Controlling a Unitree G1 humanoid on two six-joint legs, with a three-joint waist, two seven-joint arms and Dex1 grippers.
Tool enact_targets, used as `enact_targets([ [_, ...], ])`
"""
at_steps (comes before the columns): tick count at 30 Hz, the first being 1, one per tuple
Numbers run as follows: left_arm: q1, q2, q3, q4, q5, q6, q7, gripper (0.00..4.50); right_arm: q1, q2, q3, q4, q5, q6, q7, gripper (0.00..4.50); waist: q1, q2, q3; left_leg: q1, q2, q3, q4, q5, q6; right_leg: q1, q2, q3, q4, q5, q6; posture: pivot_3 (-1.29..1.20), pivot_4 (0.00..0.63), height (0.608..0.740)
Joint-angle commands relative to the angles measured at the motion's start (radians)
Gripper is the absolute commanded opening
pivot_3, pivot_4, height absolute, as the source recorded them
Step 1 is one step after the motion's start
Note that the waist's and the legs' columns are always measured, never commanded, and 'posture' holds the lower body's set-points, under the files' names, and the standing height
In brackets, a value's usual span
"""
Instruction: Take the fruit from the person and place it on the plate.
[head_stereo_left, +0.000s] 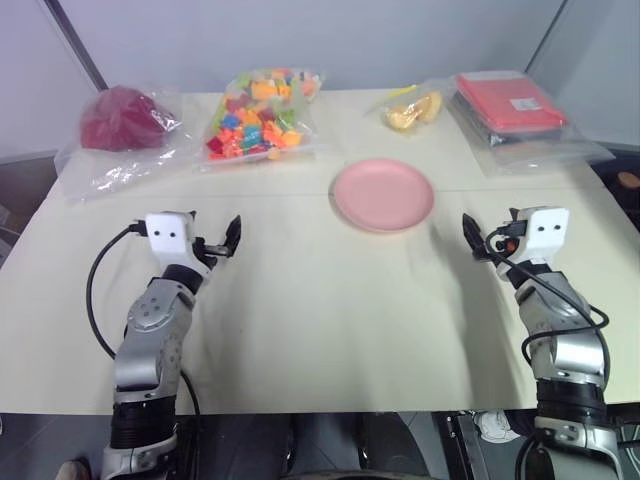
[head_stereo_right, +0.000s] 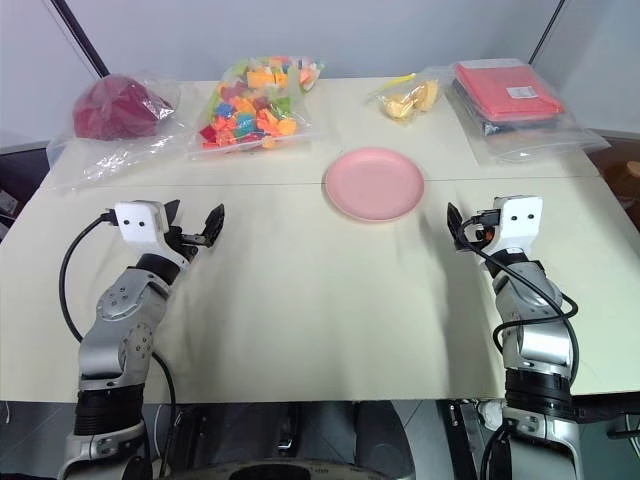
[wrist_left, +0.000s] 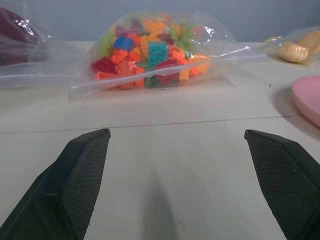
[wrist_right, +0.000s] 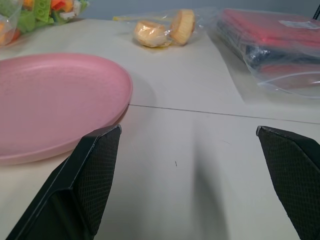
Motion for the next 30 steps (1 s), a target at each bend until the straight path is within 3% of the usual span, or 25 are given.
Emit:
enact_targets([
  [1,-0.015,0.013,0.009,-0.011,0.003,-0.025,-0.005,4.50,-0.016,0.001,-0.004,-0.019,-0.002,-0.024,-0.004,4.42,0.000,0.000,0.000,0.000,0.000,0.000,0.000,0.000,0.000,0.000,0.000,0.000,0.000,0.000,0.000,0.00,0.150,0.740],
  [30,-0.020,0.028,0.005,-0.009,0.004,-0.025,-0.009,4.50,-0.017,0.000,-0.002,-0.012,-0.007,-0.030,-0.002,4.42,0.000,0.000,0.000,0.000,0.000,0.000,0.000,0.000,0.000,0.000,0.000,0.000,0.000,0.000,0.000,0.00,0.150,0.740],
])
